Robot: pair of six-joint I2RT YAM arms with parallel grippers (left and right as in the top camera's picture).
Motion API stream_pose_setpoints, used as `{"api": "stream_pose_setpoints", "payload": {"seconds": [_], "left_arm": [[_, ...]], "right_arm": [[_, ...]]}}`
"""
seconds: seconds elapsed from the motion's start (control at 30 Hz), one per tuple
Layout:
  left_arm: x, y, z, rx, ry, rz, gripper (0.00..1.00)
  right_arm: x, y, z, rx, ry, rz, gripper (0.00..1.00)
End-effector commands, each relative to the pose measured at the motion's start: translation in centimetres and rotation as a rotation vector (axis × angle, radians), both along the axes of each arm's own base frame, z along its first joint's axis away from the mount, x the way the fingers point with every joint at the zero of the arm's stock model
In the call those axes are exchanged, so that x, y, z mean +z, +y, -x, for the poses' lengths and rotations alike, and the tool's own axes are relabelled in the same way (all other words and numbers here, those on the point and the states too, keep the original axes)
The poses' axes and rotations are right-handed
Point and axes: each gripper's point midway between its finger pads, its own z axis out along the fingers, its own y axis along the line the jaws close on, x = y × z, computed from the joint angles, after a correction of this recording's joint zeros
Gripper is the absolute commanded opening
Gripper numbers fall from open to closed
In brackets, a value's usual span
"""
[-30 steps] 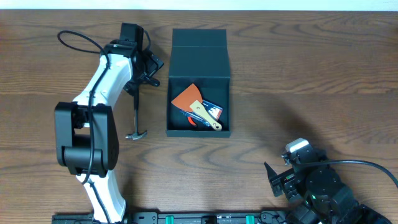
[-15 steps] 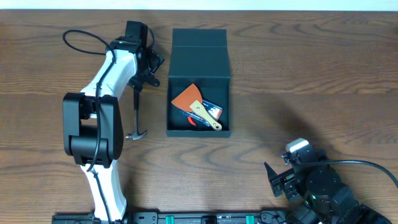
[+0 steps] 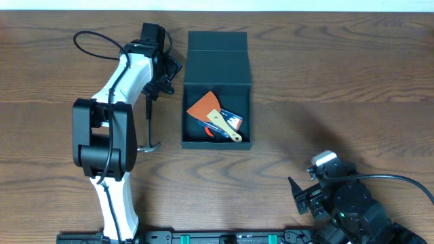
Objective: Pack container
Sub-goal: 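Lower the left gripper and grasp the screwdriver's black handle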
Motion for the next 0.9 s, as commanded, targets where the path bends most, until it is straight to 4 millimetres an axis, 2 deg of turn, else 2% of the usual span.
{"api": "stream_pose_setpoints", "payload": {"seconds": [0.0, 0.73, 0.87], "left_arm": [[-0.2, -0.1, -0.3, 0.012, 0.003, -0.002, 0.90], [-0.8, 0.3, 1.7, 0.008, 0.088, -0.019, 0.89], [-1.4, 0.2, 1.9, 0.007, 0.105, -0.016, 0.89]], "right_arm": [[0.2, -0.3, -0.2, -0.025, -0.007, -0.008, 0.99], [0.2, -0.3, -0.2, -0.025, -0.007, -0.008, 0.99], [0.2, -0.3, -0.2, -0.025, -0.007, -0.008, 0.99]]}}
